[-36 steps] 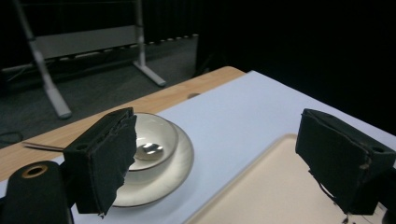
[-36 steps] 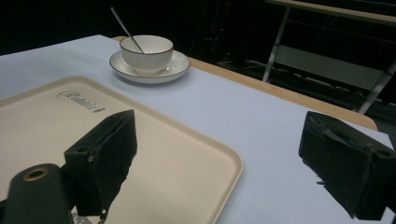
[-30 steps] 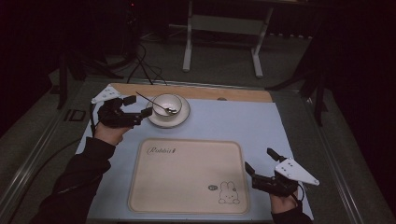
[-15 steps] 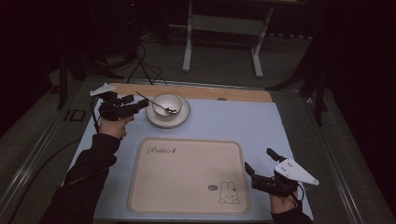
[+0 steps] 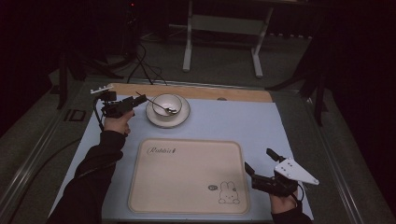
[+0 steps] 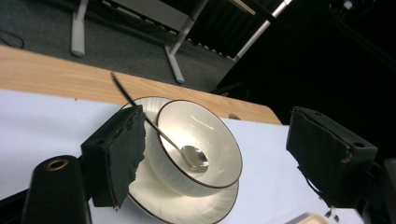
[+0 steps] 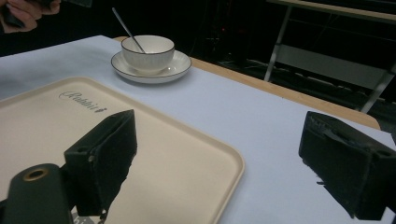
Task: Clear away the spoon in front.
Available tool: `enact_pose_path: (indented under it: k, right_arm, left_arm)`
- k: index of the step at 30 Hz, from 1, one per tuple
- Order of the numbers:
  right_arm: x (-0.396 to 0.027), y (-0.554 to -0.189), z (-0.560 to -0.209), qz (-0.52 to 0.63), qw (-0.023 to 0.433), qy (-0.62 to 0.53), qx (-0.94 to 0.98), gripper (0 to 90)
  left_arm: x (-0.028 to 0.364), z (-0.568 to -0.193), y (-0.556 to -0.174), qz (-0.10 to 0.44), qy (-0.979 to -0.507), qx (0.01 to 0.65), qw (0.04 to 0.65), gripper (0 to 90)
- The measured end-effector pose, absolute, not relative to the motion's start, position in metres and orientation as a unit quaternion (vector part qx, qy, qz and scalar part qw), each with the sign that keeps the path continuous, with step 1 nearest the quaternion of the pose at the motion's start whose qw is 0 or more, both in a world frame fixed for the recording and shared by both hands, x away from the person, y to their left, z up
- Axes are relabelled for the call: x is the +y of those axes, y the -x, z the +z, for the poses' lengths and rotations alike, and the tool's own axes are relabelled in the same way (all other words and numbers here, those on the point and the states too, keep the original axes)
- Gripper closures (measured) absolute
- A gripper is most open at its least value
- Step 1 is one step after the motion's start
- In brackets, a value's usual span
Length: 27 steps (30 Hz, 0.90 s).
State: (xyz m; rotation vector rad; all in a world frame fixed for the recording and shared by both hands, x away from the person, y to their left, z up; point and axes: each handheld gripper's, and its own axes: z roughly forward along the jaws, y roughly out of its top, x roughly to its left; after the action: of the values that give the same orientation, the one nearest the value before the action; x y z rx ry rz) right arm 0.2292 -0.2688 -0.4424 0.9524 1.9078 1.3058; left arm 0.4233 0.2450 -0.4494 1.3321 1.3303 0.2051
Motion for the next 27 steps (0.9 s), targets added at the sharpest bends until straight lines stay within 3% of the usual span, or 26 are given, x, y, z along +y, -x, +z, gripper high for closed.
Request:
enact_pose_path:
  k: [6, 7, 11, 24, 27]
  right_arm:
    - [-0.269, -0.230, -0.443, 0.498, 0.310, -0.364, 0.724, 11.3]
    - [-0.268, -0.230, -0.443, 0.496, 0.308, -0.364, 0.726, 11.3]
    - [-0.269, -0.229, -0.443, 0.496, 0.309, -0.364, 0.725, 11.3]
    - [-0.270, -0.230, -0.443, 0.496, 0.303, -0.367, 0.726, 11.4]
    - [-0.271, -0.231, -0.444, 0.496, 0.300, -0.369, 0.727, 11.3]
  left_arm:
    - [0.247, -0.463, -0.438, 0.089, -0.550, 0.607, 0.567, 24.1]
    - [0.247, -0.465, -0.440, 0.089, -0.544, 0.612, 0.566, 30.0]
    - [0.248, -0.470, -0.448, 0.090, -0.529, 0.634, 0.557, 36.2]
    - [0.252, -0.486, -0.468, 0.075, -0.467, 0.670, 0.572, 52.9]
    - [0.251, -0.488, -0.473, 0.071, -0.467, 0.670, 0.573, 53.2]
